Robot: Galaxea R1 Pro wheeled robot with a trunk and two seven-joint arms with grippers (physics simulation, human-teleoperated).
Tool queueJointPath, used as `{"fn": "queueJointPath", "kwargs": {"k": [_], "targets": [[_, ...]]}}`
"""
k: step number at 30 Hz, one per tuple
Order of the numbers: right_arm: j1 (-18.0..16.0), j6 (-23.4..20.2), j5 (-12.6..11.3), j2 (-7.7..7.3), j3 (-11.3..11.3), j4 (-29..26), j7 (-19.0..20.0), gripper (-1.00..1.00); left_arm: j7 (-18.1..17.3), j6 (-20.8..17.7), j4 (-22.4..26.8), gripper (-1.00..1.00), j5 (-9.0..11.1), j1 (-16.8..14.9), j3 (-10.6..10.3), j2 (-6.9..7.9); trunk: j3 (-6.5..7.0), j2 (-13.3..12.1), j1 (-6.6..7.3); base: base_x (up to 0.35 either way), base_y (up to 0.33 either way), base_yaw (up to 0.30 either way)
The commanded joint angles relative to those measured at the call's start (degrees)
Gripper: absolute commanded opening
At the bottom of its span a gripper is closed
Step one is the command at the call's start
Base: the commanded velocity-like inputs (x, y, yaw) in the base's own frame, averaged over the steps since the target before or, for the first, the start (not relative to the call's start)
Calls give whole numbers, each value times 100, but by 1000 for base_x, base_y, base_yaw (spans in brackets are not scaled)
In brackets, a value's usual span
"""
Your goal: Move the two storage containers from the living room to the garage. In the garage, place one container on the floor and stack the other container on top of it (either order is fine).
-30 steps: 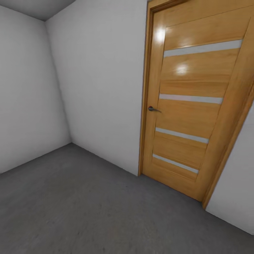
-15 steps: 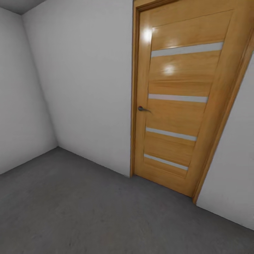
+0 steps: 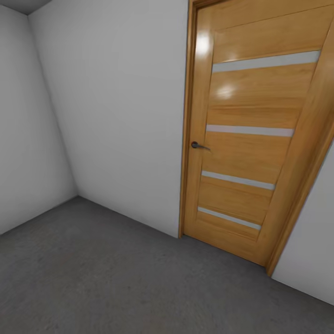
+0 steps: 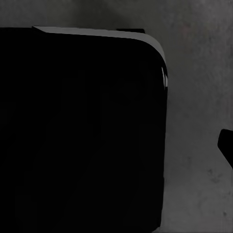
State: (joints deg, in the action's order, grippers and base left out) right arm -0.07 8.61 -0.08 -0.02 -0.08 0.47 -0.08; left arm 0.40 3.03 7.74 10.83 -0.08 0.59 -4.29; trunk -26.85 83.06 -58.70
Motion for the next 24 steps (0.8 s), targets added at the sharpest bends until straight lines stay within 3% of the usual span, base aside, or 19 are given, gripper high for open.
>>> {"fn": "queueJointPath", "kwargs": {"k": [1,12,19,24], "targets": [[-1,26,-1,0,-1,5,-1,100,4,13,0,100,33,-1,1,-2,-4,2,-2,208,241,0],[-1,26,-1,-7,-1,5,-1,100,4,13,0,100,33,-1,3,-2,-4,2,-2,201,207,0],[-1,26,-1,-5,-1,5,-1,100,4,13,0,100,33,-1,1,-2,-4,2,-2,52,40,-10],[-1,26,-8,0,-9,5,-1,100,4,13,0,100,33,-1,3,-2,-4,2,-2,4,3,-173]]}}
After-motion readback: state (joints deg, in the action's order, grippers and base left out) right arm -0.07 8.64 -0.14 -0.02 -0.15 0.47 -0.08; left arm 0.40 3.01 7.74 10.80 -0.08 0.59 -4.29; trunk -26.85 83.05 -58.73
